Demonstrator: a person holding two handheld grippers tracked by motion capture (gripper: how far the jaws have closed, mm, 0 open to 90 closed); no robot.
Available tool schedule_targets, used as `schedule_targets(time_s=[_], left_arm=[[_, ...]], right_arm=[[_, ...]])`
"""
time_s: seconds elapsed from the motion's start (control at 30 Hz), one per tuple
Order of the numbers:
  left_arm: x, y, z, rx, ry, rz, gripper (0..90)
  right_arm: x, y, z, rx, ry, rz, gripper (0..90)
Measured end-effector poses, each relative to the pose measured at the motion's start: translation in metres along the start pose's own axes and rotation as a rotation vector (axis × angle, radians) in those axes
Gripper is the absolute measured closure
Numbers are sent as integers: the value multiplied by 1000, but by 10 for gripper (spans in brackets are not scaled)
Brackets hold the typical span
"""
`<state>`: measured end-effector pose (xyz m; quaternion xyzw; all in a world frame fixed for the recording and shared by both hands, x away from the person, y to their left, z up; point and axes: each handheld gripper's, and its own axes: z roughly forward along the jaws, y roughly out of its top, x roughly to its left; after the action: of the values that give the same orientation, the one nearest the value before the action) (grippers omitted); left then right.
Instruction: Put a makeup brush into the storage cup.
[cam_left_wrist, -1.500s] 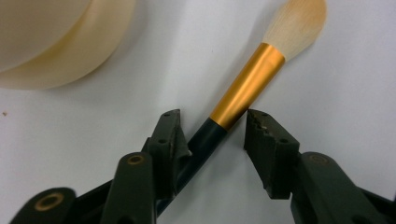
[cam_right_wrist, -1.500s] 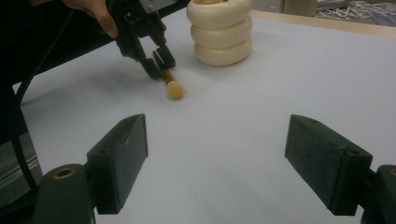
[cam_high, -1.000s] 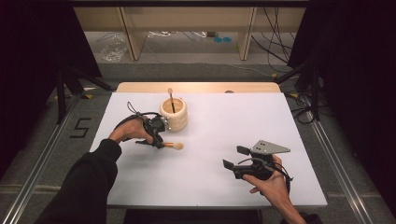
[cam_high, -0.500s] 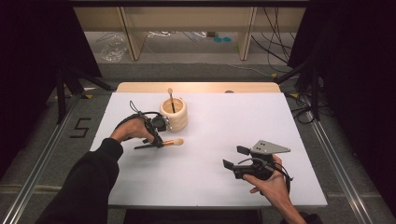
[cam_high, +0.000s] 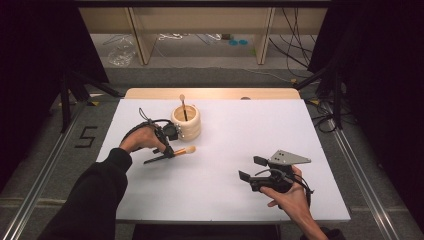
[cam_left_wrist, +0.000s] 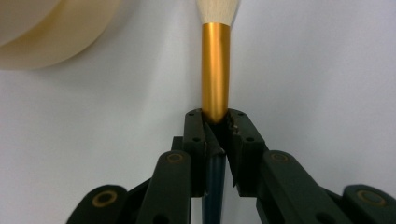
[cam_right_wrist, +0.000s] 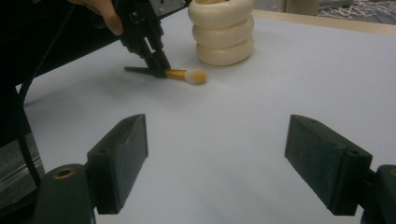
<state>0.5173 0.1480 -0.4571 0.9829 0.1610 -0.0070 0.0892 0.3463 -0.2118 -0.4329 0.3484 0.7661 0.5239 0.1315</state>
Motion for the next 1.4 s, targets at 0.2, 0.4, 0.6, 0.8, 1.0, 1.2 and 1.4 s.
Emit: schedule_targets(time_s=[0.2, 0.4, 0.6, 0.8, 1.0, 1.2, 1.4], left_arm=[[-1, 1, 0, 9, -2, 7, 789], [-3, 2, -5, -6, 7, 4, 789], [-4, 2, -13, -47, 27, -1, 789], [-8, 0, -26, -118, 44, -9, 789], [-16, 1, -35, -202, 43, -35, 789], [-25, 4, -41, -259, 48, -47, 789], [-31, 5, -46, -336, 47, -85, 789]], right_arm=[[0, 0, 0, 0, -3, 0, 224], [0, 0, 0, 0, 0, 0, 224], [0, 0, 0, 0, -4, 0, 223], [0, 0, 0, 0, -2, 0, 222], [0, 0, 0, 0, -3, 1, 221], [0, 0, 0, -1, -3, 0, 221], [1, 0, 0, 11, 9, 20, 221]])
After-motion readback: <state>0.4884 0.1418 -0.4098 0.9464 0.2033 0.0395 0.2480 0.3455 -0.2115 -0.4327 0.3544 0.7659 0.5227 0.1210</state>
